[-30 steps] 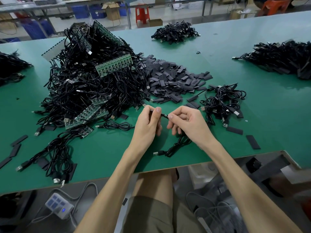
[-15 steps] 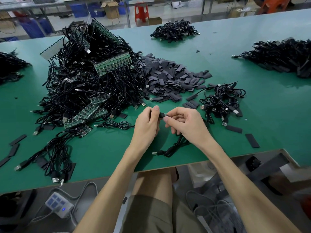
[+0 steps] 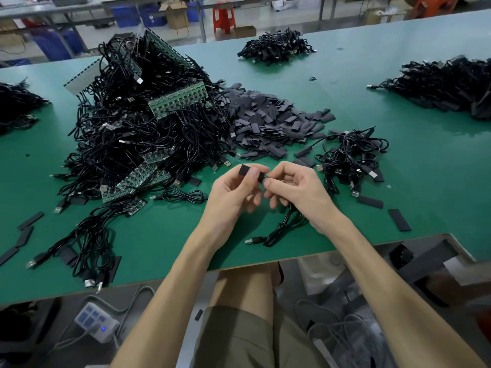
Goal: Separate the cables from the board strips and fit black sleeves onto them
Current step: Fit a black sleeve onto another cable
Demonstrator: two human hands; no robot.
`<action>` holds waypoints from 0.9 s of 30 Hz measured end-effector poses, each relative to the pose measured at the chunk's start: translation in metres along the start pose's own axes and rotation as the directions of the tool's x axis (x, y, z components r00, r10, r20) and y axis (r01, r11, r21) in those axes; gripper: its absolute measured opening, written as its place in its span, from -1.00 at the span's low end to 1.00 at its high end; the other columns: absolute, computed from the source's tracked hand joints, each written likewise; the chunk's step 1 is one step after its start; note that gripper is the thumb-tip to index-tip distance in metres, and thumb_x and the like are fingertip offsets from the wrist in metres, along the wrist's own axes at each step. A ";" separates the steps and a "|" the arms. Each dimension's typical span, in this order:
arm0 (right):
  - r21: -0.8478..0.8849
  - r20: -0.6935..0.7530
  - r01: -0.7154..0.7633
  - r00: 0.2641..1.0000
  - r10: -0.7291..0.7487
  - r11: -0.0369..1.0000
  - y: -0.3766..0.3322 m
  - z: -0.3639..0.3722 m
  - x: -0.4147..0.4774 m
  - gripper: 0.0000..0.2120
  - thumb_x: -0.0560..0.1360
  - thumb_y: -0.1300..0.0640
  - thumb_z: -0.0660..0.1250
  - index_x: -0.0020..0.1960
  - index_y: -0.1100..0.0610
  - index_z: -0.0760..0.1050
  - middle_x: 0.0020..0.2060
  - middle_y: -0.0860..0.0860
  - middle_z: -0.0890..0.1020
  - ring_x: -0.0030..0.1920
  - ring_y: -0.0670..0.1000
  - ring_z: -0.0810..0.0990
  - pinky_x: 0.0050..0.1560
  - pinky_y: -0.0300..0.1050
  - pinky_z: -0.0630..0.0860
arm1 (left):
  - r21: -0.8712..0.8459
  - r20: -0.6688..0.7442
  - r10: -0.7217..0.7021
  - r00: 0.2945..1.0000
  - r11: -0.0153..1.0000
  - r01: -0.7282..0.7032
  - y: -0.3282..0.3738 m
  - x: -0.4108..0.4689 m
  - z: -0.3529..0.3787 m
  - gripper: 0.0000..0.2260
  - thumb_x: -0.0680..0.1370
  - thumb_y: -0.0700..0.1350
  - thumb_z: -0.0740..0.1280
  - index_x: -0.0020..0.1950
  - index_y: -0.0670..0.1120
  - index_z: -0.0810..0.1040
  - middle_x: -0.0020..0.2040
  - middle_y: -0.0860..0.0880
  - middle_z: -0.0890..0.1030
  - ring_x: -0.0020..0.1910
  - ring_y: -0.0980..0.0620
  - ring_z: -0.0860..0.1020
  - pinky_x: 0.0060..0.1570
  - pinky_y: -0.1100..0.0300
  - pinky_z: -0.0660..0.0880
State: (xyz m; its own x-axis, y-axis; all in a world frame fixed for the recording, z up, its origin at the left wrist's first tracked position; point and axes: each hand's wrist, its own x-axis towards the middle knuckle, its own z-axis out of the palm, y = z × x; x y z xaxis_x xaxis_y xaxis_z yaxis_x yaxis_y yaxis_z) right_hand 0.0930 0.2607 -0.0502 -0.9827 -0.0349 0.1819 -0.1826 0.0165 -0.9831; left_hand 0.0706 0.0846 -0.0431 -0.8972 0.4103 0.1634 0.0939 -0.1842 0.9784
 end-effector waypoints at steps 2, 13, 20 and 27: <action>0.027 0.045 -0.010 0.999 0.009 1.000 -0.002 -0.001 -0.001 -0.91 0.54 0.10 0.46 -0.14 0.04 0.63 -0.30 0.11 0.70 -0.40 0.03 0.62 -0.39 -0.28 0.41 | -0.051 0.022 -0.023 0.999 0.998 0.024 -0.001 0.000 -0.003 -0.79 0.62 0.02 0.37 0.16 -0.07 0.66 -0.32 0.05 0.49 -0.34 0.08 0.39 -0.35 0.26 0.28; -0.046 0.044 -0.050 0.998 0.052 0.998 0.000 -0.001 0.001 -0.83 0.65 0.14 0.32 -0.04 0.18 0.64 -0.28 0.04 0.71 -0.39 -0.02 0.61 -0.38 -0.28 0.42 | -0.022 -0.112 -0.002 0.994 1.000 -0.001 -0.007 0.002 -0.007 -0.80 0.52 -0.05 0.46 0.09 -0.10 0.72 -0.25 -0.04 0.62 -0.31 0.08 0.45 -0.34 0.29 0.37; -0.063 0.034 -0.098 0.994 0.100 0.993 -0.001 -0.001 0.002 -0.81 0.67 0.21 0.30 -0.03 0.29 0.60 -0.35 -0.01 0.68 -0.41 -0.07 0.59 -0.40 -0.30 0.41 | -0.046 -0.094 0.011 0.996 0.999 -0.016 -0.005 0.000 -0.004 -0.79 0.53 -0.10 0.44 0.10 -0.18 0.71 -0.20 -0.10 0.68 -0.27 0.08 0.53 -0.32 0.30 0.43; -0.047 0.049 -0.092 0.994 0.094 0.995 -0.005 -0.001 0.001 -0.82 0.65 0.24 0.34 -0.13 0.18 0.57 -0.37 0.01 0.68 -0.42 -0.07 0.58 -0.38 -0.29 0.42 | 0.010 -0.139 0.009 0.990 1.000 -0.007 -0.007 0.000 -0.004 -0.87 0.58 -0.25 0.40 0.09 -0.20 0.70 -0.30 0.01 0.66 -0.34 0.11 0.51 -0.38 0.32 0.37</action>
State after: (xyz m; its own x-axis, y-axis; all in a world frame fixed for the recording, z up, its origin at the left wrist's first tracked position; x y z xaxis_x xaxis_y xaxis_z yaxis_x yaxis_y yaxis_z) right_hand 0.0929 0.2619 -0.0455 -0.9928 -0.0822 0.0872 -0.0928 0.0664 -0.9935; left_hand 0.0683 0.0822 -0.0507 -0.9477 0.2803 0.1525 0.1048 -0.1781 0.9784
